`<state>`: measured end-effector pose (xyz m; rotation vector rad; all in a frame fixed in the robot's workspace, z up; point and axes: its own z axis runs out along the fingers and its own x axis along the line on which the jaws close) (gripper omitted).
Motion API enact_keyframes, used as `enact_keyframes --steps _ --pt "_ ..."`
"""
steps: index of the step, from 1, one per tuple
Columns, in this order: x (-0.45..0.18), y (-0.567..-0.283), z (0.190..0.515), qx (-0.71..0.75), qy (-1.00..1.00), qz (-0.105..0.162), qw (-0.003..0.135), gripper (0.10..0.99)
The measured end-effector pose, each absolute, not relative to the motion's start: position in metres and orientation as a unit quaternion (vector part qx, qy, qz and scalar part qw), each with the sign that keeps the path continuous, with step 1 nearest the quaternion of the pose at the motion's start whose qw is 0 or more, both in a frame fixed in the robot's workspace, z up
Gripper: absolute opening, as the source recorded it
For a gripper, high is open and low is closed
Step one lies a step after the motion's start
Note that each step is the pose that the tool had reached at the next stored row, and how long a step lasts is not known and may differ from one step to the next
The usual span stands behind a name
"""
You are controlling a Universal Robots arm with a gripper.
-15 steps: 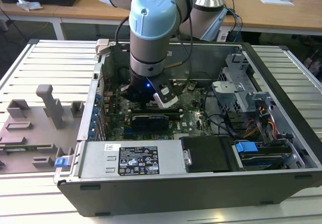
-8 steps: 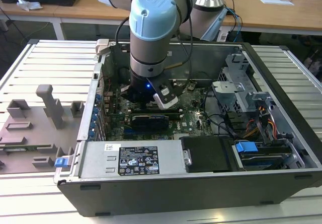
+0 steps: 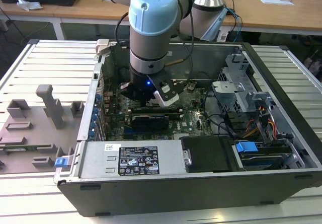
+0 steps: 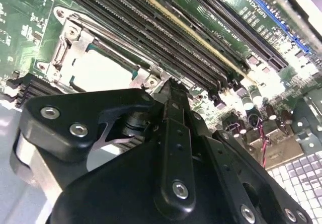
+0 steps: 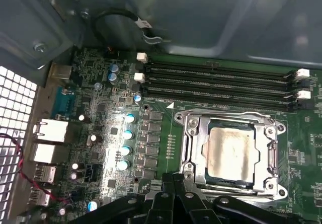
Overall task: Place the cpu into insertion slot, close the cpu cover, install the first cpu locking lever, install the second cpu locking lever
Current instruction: 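Install the second cpu locking lever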
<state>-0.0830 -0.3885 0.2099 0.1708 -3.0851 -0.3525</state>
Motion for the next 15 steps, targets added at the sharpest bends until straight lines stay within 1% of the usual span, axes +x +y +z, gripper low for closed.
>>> enact_keyframes --steps 1,5,8,15 --pt "-0.078 -0.388 0.21 0.055 -0.992 -0.113 0.017 0.106" --pt "-0.049 -0.385 0.21 0.053 -0.992 -0.114 0.029 0.106" --pt "-0.038 -0.38 0.21 0.053 -0.992 -0.112 0.032 0.106" --pt "-0.032 -0.355 0.21 0.052 -0.996 -0.068 0.034 0.106"
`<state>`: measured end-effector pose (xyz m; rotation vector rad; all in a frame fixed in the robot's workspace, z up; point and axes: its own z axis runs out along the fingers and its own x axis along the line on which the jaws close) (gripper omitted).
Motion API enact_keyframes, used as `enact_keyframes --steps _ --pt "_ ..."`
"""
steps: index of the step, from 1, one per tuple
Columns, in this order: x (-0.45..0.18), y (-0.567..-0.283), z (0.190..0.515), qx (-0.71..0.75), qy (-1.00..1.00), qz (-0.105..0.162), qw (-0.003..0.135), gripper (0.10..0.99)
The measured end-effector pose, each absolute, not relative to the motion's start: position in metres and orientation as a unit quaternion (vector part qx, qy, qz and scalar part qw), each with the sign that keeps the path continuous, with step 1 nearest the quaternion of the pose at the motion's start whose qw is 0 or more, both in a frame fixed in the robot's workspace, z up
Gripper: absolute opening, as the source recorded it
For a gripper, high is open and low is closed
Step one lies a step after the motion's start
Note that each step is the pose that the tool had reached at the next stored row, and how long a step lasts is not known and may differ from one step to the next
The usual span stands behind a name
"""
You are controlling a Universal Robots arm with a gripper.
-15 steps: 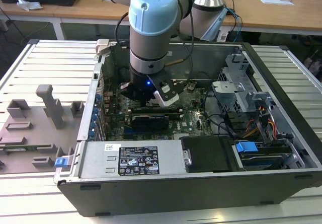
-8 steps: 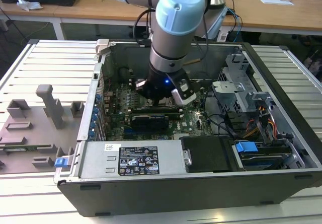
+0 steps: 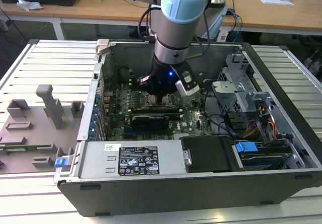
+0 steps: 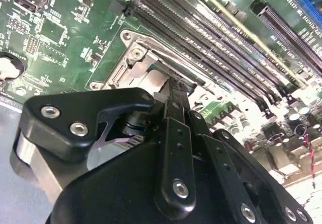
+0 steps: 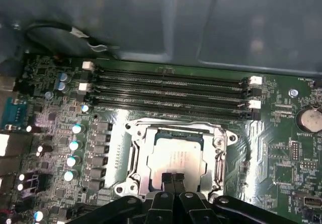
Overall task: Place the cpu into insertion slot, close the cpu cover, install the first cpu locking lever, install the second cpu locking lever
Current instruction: 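Install the second cpu locking lever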
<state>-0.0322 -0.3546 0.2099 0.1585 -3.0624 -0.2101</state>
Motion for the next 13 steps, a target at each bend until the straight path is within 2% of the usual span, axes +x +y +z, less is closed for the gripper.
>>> enact_keyframes --steps 3,5,6,13 --pt "-0.031 -0.344 0.21 0.051 -0.997 -0.042 0.035 0.106" --pt "-0.03 -0.333 0.215 0.049 -0.998 0.0 0.037 0.106" --pt "-0.03 -0.331 0.223 0.049 -0.998 0.011 0.038 0.106" --pt "-0.03 -0.329 0.256 0.049 -0.998 0.012 0.038 0.106"
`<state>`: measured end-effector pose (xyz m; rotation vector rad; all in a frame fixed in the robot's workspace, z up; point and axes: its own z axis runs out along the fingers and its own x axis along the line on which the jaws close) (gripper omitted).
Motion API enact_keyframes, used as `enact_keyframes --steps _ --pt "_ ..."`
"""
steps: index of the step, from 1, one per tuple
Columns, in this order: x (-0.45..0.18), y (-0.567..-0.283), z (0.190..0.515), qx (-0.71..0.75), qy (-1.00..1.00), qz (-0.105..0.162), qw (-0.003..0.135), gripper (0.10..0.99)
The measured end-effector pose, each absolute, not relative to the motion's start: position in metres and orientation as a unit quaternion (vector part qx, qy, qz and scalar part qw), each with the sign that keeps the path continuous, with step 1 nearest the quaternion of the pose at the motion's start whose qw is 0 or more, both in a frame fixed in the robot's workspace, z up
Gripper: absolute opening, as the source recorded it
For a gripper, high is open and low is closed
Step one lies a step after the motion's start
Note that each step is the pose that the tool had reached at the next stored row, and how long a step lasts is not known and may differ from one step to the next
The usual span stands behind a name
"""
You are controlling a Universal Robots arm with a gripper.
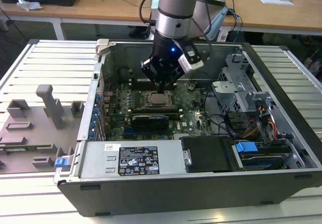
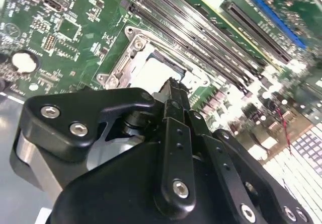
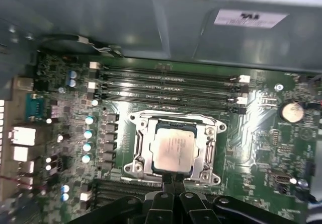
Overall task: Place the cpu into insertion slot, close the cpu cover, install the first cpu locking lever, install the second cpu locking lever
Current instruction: 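Install the second cpu locking lever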
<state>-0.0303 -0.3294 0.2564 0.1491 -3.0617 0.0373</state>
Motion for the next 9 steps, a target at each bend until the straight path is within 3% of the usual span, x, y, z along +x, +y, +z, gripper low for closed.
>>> enact_keyframes --steps 9 --pt "-0.0303 -0.3295 0.2588 0.049 -0.998 0.012 0.038 0.106"
